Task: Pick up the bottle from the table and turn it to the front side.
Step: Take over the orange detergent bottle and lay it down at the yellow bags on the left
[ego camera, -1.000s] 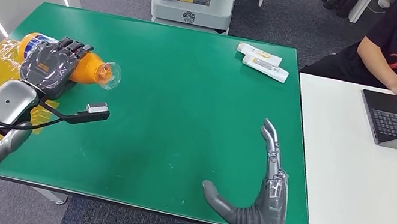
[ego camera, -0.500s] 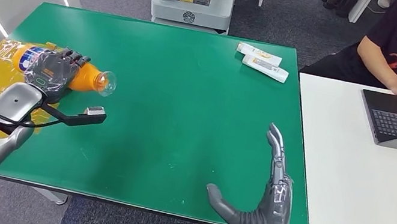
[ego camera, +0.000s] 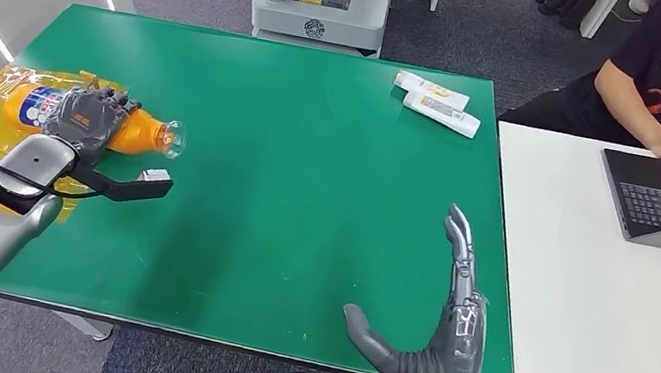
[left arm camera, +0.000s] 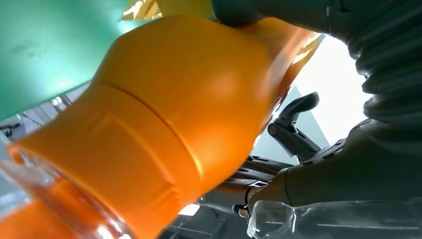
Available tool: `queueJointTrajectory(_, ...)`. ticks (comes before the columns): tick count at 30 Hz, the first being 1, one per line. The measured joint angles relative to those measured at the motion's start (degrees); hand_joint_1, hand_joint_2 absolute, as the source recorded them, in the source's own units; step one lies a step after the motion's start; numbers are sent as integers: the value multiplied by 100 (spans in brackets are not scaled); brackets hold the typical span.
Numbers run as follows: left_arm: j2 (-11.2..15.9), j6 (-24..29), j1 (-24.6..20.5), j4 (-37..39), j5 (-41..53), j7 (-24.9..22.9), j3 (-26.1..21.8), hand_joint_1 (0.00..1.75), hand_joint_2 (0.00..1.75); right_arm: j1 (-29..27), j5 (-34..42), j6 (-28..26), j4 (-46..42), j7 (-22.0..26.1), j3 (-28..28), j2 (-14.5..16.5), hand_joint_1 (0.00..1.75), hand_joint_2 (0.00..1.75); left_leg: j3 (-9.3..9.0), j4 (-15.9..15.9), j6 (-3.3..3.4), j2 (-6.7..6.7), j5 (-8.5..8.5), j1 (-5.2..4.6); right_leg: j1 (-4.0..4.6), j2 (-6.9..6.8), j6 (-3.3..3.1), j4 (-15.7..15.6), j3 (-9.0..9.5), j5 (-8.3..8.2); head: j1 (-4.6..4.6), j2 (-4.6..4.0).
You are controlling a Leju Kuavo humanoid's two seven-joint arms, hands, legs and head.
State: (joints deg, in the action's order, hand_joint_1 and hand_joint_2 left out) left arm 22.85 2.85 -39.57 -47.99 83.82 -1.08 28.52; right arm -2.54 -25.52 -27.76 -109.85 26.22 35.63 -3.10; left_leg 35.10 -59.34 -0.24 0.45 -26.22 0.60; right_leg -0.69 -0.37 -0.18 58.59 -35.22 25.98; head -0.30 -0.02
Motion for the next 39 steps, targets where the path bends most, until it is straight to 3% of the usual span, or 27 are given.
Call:
queueJointTrajectory(10,-158,197,216,522,184,-218,-7,175,175,30,58,132,16,-1,0,53,0,175,2,1,0,-1,0,1,0,-1,0,1,1,0,-1,0)
queueJointTrajectory(27,29,150,512,819,438,-354,-472,175,175,103,36,274,72,1,-64,177,0,175,4,3,0,-4,0,1,1,-3,-1,1,1,1,0,0)
queueJointTrajectory(39,-63,248,742,956,401,-325,-692,175,175,114,8,259,74,17,-122,192,0,175,4,2,0,-4,0,1,0,-3,-1,0,0,1,0,0)
